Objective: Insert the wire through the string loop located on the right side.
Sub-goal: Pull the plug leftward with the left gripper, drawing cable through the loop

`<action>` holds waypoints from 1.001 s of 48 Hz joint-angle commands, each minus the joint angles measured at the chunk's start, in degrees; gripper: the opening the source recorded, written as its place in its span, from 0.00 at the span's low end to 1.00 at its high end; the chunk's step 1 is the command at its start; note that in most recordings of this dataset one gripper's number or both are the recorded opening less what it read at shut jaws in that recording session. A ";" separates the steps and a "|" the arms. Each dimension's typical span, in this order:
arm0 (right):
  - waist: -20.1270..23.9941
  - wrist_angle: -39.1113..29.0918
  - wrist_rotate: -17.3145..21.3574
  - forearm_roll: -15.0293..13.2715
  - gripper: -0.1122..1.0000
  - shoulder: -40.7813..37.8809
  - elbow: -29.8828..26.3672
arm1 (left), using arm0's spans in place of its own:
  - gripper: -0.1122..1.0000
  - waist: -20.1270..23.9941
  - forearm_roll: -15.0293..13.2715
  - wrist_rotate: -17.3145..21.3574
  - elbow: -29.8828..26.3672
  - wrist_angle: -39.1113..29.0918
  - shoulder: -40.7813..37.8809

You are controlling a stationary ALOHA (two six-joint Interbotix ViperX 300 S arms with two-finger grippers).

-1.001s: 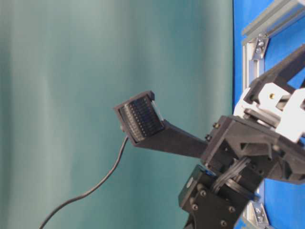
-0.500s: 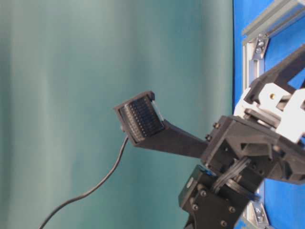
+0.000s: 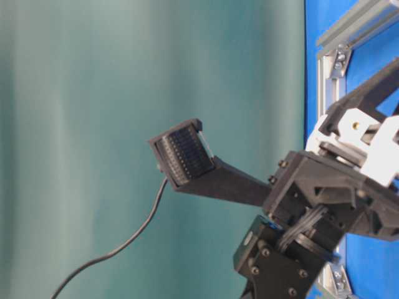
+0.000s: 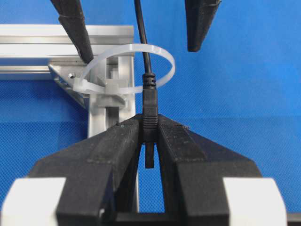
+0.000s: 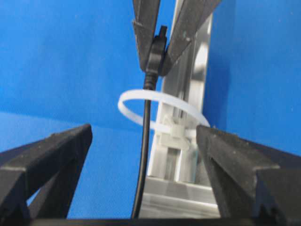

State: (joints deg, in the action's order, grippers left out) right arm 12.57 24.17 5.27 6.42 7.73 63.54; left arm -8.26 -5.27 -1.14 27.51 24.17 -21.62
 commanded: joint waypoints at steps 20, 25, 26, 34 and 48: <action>0.00 0.09 0.18 0.09 0.91 0.44 -1.58 | 0.18 -1.41 0.09 0.18 17.23 1.58 15.29; 0.00 -0.18 0.26 0.09 0.91 0.44 -1.76 | 0.18 -1.67 0.09 0.09 22.68 4.13 18.19; 0.00 -0.26 0.26 0.09 0.91 0.44 -1.85 | 0.18 -1.67 0.09 0.09 23.73 4.75 18.63; 0.00 -1.41 0.53 0.09 0.91 0.97 -2.20 | 0.18 -2.37 0.09 0.00 30.59 8.53 21.97; -0.09 -1.49 0.53 0.18 0.91 1.76 -2.99 | 0.18 -4.83 0.09 -2.20 41.04 9.67 29.09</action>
State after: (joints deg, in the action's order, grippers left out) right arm 12.57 22.41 5.71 6.42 8.09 61.96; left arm -12.30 -5.27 -2.37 66.88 32.96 4.66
